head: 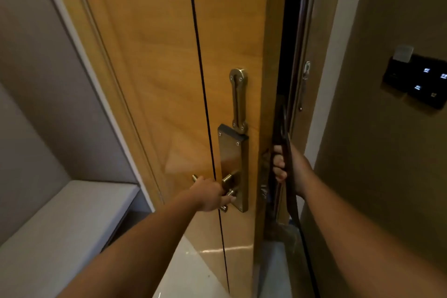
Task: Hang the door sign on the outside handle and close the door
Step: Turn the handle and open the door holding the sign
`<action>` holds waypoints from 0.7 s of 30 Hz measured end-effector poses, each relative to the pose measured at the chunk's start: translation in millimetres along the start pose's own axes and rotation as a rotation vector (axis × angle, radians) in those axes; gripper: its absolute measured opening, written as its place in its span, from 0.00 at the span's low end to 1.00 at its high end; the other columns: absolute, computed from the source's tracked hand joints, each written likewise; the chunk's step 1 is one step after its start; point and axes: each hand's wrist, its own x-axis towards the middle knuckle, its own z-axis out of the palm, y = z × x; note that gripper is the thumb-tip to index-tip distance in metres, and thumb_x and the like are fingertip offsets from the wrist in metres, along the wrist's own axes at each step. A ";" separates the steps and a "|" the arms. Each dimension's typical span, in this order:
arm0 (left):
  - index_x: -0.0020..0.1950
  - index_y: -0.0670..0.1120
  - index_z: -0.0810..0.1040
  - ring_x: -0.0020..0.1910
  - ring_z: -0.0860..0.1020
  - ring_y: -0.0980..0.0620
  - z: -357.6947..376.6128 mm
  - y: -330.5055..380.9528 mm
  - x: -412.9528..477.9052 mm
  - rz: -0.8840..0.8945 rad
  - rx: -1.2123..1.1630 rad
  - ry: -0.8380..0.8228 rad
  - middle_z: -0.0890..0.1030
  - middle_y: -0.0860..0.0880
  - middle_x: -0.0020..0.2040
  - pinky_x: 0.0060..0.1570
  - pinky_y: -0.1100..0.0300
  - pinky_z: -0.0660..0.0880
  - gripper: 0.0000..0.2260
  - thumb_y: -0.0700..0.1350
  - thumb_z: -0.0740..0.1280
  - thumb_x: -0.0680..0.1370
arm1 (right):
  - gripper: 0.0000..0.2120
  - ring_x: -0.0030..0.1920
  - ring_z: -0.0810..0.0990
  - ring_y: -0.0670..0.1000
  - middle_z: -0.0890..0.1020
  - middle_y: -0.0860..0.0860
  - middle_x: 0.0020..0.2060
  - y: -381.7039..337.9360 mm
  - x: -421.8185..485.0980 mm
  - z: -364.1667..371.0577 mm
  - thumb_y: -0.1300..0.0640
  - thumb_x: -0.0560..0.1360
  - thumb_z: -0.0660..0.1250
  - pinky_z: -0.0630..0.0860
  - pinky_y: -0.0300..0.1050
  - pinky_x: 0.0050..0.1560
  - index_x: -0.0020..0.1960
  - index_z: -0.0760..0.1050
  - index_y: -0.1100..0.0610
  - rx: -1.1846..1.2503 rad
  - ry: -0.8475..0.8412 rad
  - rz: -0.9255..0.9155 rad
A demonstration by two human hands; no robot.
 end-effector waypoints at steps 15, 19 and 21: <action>0.68 0.49 0.68 0.63 0.71 0.45 -31.1 -48.9 -225.7 -0.393 -0.879 0.316 0.74 0.46 0.65 0.65 0.43 0.68 0.34 0.48 0.77 0.65 | 0.21 0.34 0.82 0.46 0.84 0.45 0.28 83.3 -96.8 144.4 0.35 0.74 0.58 0.74 0.43 0.35 0.42 0.80 0.49 -0.382 -0.238 -0.084; 0.75 0.55 0.54 0.63 0.70 0.49 -34.1 -52.7 -302.6 -0.346 -1.255 0.669 0.70 0.47 0.67 0.58 0.51 0.69 0.42 0.48 0.75 0.67 | 0.26 0.43 0.85 0.50 0.86 0.49 0.40 105.4 -123.2 188.9 0.32 0.72 0.56 0.75 0.45 0.40 0.50 0.81 0.50 -0.449 -0.385 -0.071; 0.74 0.58 0.51 0.64 0.69 0.47 -42.7 -53.6 -329.4 -0.348 -1.250 0.795 0.68 0.47 0.69 0.58 0.49 0.68 0.40 0.55 0.72 0.69 | 0.25 0.44 0.84 0.49 0.86 0.49 0.42 115.4 -135.1 213.8 0.32 0.73 0.55 0.75 0.45 0.40 0.50 0.80 0.49 -0.459 -0.431 -0.063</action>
